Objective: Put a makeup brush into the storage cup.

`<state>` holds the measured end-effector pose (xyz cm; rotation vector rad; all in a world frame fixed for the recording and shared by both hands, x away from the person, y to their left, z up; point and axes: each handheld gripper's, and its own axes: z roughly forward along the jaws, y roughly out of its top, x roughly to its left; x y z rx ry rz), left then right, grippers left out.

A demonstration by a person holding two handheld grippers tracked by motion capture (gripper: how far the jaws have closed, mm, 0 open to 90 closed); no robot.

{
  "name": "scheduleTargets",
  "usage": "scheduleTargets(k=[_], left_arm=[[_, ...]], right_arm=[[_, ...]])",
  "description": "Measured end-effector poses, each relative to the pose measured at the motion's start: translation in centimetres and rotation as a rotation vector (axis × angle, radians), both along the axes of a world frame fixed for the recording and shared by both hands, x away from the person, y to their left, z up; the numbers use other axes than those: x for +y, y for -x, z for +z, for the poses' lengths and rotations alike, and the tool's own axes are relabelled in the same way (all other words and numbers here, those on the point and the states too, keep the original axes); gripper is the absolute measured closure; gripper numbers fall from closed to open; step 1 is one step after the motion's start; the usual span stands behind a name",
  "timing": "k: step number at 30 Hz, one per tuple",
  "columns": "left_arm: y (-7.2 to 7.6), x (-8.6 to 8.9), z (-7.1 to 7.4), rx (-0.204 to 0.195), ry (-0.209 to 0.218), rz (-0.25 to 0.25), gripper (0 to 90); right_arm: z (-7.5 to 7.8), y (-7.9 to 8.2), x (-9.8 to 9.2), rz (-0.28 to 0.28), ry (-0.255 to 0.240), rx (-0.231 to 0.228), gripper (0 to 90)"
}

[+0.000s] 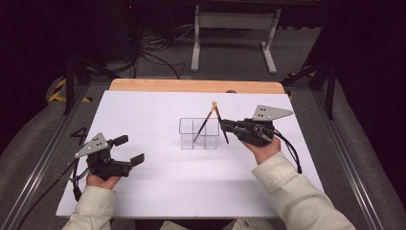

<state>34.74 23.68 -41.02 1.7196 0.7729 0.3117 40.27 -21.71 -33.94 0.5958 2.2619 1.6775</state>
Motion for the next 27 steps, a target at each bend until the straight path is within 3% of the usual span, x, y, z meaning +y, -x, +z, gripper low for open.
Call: scheduleTargets(k=[27], left_arm=[[-0.4, -0.2, -0.2, 0.009, 0.013, -0.010, 1.1]], right_arm=[[0.0, -2.2, 3.1, -0.015, -0.079, -0.030, 82.9]])
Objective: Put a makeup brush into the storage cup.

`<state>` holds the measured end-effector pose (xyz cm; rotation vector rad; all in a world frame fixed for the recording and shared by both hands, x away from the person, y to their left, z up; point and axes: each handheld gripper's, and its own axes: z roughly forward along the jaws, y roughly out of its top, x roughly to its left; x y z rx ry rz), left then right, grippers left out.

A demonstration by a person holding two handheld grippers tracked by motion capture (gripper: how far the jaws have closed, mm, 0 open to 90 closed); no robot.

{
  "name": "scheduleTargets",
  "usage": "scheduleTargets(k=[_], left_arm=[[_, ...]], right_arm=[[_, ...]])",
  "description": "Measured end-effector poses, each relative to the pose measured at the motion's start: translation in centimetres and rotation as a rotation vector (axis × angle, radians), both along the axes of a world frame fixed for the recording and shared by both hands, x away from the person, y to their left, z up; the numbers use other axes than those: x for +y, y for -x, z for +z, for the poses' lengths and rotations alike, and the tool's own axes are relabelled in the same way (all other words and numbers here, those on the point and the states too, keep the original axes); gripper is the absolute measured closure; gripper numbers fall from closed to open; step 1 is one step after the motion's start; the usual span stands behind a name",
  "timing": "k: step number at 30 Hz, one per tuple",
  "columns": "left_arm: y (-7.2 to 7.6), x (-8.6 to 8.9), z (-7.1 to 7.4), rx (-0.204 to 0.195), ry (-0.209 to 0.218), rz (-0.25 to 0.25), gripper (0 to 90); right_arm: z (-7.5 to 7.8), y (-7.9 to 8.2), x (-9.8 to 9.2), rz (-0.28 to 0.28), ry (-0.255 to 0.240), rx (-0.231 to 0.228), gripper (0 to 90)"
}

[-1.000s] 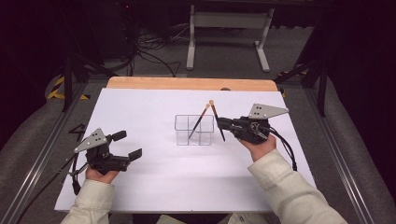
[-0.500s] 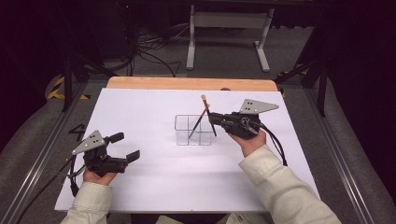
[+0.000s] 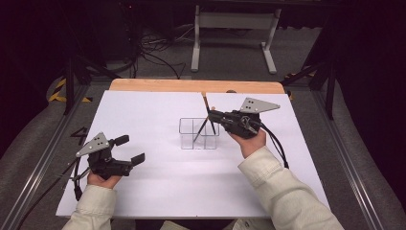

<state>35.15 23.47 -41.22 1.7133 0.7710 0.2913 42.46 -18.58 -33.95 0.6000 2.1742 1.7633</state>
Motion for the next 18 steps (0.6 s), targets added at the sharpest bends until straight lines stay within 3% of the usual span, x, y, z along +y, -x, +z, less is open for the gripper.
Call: scheduleTargets(k=[18], left_arm=[[-0.1, 0.0, 0.0, 0.001, 0.004, -0.005, 1.1]], right_arm=[[-0.6, -1.2, 1.9, 0.007, -0.041, -0.047, 82.9]])
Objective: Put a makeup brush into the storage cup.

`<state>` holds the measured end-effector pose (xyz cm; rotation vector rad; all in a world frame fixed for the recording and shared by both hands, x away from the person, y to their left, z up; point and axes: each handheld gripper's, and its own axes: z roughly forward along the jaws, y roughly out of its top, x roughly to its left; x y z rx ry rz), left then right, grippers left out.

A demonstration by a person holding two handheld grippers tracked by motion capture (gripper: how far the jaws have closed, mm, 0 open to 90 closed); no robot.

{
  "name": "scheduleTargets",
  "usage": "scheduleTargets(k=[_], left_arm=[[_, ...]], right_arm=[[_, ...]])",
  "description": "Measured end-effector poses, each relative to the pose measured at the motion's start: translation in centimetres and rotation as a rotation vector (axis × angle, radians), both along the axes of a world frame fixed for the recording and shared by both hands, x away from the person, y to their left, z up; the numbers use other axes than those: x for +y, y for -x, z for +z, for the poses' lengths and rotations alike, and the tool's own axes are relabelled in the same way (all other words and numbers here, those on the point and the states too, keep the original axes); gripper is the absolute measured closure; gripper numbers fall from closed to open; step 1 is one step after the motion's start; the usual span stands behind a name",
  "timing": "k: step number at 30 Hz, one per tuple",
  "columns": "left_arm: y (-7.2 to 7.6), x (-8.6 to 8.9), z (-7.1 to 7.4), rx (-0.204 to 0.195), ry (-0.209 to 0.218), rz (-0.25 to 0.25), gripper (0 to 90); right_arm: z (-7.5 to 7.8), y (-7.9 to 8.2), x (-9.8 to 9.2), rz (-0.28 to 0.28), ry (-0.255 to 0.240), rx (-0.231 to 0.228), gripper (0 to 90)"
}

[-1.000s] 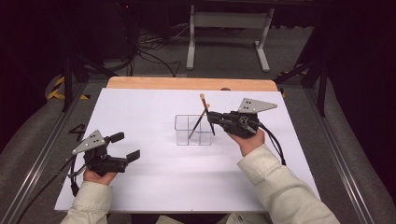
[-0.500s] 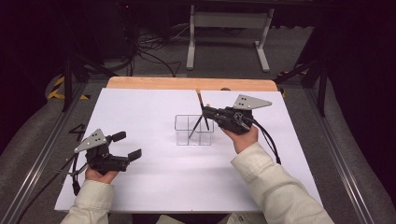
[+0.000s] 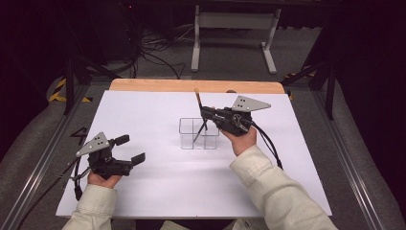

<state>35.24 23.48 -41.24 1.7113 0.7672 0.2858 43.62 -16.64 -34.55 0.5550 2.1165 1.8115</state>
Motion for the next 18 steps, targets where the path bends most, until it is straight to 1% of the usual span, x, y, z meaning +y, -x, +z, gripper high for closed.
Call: scheduleTargets(k=[7, 10, 15, 18], left_arm=[[0.0, 0.0, 0.0, 0.001, 0.002, -0.003, 1.1], [-0.1, 0.0, 0.0, 0.003, 0.000, -0.003, 1.1], [-0.1, -0.1, -0.1, 0.005, -0.001, -0.007, 1.1], [-0.1, -0.1, -0.1, 0.006, 0.000, -0.007, 1.1]], right_arm=[[-0.3, -0.5, 0.5, 0.001, -0.018, 0.002, 82.9], [-0.4, -0.6, 0.6, -0.001, -0.018, 0.003, 82.9], [-0.7, -1.0, 0.8, 0.005, -0.032, -0.011, 82.9], [-0.9, -1.2, 0.9, 0.008, -0.038, -0.007, 82.9]])
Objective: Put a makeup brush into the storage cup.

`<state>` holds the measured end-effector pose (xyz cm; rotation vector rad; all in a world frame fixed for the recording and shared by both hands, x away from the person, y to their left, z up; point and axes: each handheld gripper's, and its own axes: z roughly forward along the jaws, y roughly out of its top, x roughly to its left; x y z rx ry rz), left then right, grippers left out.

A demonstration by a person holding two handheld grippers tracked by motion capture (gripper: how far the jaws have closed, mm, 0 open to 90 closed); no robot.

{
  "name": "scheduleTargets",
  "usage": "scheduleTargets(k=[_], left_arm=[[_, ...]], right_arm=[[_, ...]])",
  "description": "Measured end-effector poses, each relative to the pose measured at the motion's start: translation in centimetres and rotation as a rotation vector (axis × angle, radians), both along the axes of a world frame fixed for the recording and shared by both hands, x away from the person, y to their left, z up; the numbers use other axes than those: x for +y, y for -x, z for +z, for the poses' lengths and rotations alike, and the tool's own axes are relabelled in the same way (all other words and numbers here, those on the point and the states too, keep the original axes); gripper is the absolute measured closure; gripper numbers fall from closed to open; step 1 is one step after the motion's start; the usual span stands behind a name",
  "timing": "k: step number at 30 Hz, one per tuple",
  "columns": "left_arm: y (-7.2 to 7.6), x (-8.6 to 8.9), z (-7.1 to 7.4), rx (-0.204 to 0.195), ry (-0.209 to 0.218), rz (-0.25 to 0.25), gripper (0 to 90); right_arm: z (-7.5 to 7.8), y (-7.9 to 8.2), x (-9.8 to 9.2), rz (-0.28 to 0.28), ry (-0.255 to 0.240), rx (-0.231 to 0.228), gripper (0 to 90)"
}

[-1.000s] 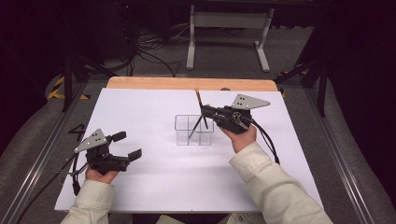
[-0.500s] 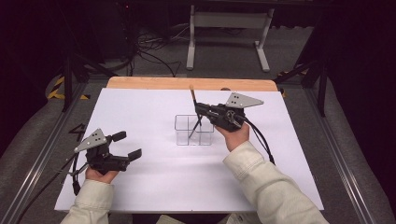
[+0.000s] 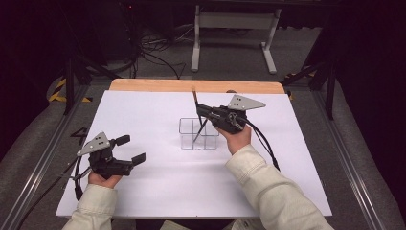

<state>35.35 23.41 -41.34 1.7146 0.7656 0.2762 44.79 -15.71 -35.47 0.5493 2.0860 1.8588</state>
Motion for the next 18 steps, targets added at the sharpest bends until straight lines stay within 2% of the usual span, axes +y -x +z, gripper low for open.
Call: scheduleTargets(k=[18], left_arm=[[0.0, 0.1, 0.0, -0.004, 0.002, 0.000, 1.1]], right_arm=[[-1.8, -0.9, 0.2, -0.014, 0.038, 0.052, 82.9]])
